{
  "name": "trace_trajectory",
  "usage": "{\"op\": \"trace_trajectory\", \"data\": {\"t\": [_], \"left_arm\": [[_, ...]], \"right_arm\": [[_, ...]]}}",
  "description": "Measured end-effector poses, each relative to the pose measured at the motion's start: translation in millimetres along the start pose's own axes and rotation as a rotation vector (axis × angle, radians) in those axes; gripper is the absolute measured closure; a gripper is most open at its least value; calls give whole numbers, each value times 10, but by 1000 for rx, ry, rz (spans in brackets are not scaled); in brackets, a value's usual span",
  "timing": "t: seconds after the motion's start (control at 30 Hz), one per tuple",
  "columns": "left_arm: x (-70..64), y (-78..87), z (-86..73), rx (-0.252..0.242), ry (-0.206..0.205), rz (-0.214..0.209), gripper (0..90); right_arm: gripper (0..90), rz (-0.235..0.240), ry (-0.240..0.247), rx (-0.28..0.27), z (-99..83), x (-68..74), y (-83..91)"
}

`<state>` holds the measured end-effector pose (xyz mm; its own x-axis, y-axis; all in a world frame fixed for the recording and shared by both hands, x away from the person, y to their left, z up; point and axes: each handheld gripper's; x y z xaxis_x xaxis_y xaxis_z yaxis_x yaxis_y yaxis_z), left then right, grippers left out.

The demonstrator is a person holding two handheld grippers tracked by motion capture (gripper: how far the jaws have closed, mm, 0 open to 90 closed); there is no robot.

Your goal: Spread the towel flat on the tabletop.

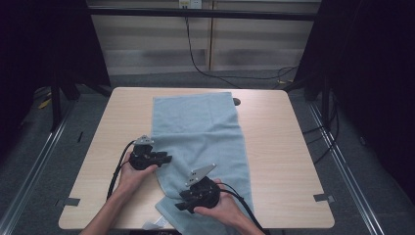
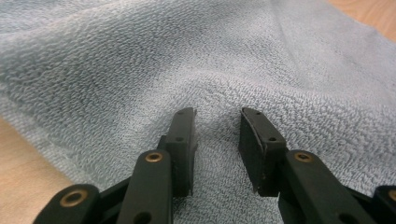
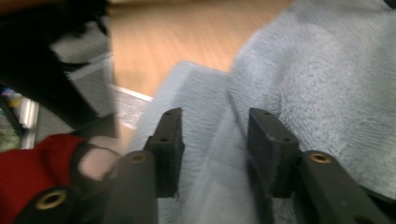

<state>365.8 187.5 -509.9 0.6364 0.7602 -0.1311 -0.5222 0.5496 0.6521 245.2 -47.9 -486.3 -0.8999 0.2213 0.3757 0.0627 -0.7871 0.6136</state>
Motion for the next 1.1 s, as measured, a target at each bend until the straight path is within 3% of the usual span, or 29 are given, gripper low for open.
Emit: {"op": "trace_trajectory", "data": {"t": [0.03, 0.1, 0.2, 0.3, 0.4, 0.47, 0.5, 0.53, 0.67, 0.83, 0.93, 1.03, 1.1], "left_arm": [[0, -2, -2, -2, 14, -9, 640], [15, -1, -5, -5, 21, -8, 631], [6, 11, 1, -4, -5, 19, 630], [15, 10, 0, -7, 7, 16, 619], [47, 13, -3, -9, 45, 2, 612], [59, 25, 1, -17, 36, 32, 581], [80, 35, 3, -21, 59, 14, 580], [99, 44, 5, -29, 87, -9, 580], [106, 99, 22, -41, 71, 5, 580], [54, 65, 3, 0, 22, 24, 573], [42, 57, 0, 5, 3, 34, 572], [49, 63, -8, 7, -5, 37, 572], [71, 69, -13, 8, -3, 39, 579]], "right_arm": [[530, -26, 3, 2, -4, -10, -21], [506, -20, 19, 16, -15, -20, -53], [492, -45, 77, 54, -47, 25, -124], [495, -93, 135, 65, -67, 99, -160], [631, -99, 159, 73, -79, 132, -162], [795, -62, 154, 74, -85, 136, -154], [833, -41, 147, 75, -86, 132, -153], [843, -29, 130, 76, -83, 140, -159], [852, 18, 136, 86, -37, 211, -222], [849, 175, 157, 34, 90, 387, -359], [834, 240, 168, 41, 140, 469, -420], [705, 220, 148, 6, 180, 417, -322], [647, 188, 108, -81, 240, 307, -117]]}}
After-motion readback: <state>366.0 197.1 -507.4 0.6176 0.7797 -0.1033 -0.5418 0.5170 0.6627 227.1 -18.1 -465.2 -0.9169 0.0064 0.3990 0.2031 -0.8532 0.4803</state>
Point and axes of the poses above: each handheld gripper's, and its own axes: y roughly backward along the jaws, z roughly out of its top, x roughly to its left, and after that the axes turned 11 degrees about z, right-handed
